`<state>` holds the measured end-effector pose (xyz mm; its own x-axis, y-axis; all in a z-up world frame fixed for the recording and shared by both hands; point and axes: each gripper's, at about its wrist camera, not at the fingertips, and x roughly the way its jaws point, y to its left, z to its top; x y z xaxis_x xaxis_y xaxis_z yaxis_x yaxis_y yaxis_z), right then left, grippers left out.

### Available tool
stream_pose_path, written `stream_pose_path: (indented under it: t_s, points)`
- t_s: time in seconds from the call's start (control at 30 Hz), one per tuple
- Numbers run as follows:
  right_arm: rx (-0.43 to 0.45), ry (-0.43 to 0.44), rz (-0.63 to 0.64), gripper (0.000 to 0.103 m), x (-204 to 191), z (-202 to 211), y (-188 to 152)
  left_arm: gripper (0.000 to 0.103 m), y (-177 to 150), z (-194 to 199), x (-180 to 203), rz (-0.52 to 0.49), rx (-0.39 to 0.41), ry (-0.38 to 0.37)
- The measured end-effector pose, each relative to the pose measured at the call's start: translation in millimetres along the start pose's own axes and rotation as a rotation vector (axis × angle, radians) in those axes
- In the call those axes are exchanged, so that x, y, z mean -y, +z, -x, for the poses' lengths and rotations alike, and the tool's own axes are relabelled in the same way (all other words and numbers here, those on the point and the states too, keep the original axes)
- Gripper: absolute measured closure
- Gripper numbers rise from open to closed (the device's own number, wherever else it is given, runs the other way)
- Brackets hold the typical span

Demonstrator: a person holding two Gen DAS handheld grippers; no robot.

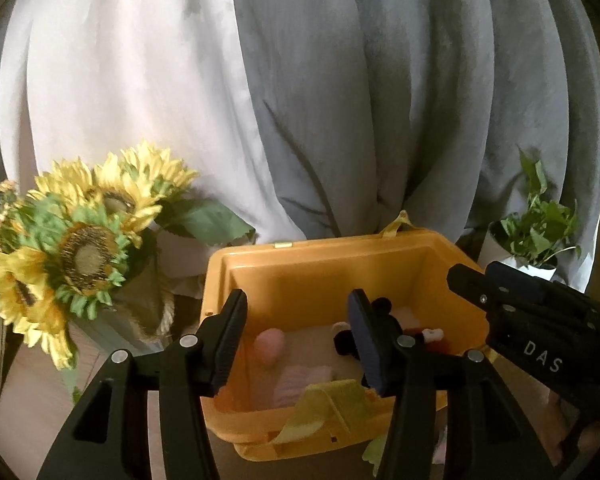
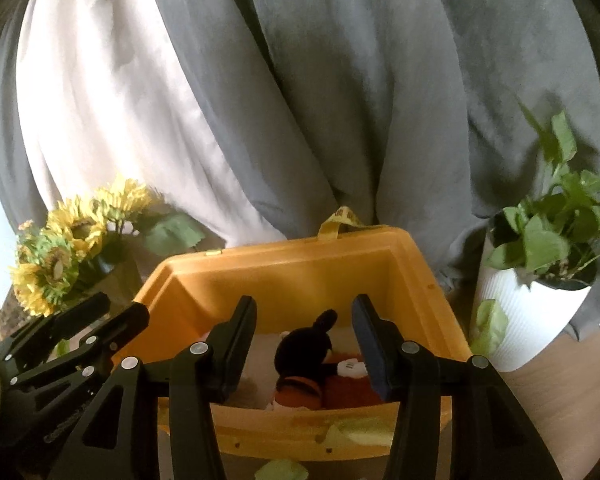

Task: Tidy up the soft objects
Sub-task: 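Lower both items into the crate and open both grippers, then withdraw both tools from the crate toward the remaining items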

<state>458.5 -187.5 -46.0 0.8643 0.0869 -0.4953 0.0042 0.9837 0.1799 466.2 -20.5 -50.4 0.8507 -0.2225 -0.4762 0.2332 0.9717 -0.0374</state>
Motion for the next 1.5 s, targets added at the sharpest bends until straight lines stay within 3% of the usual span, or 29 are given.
stream_pose_path:
  t_s: [0.27, 0.5, 0.6, 0.9, 1.5]
  points:
    - [0.044, -0.017, -0.002, 0.051, -4, 33, 2, 0.049, 1, 37, 4, -0.003, 0.032, 0.013]
    - [0.081, -0.028, -0.001, 0.045, -8, 65, 1, 0.047, -3, 70, 6, 0.007, 0.055, 0.024]
    - [0.094, -0.031, -0.008, 0.037, -9, 79, -2, 0.045, -5, 81, 6, 0.014, 0.062, 0.029]
    - [0.123, -0.046, -0.018, 0.031, -12, 111, -14, 0.044, -22, 115, 5, 0.025, 0.056, 0.048]
    - [0.162, -0.094, -0.024, 0.025, -15, 170, -54, 0.031, -65, 170, 13, 0.019, 0.06, 0.087]
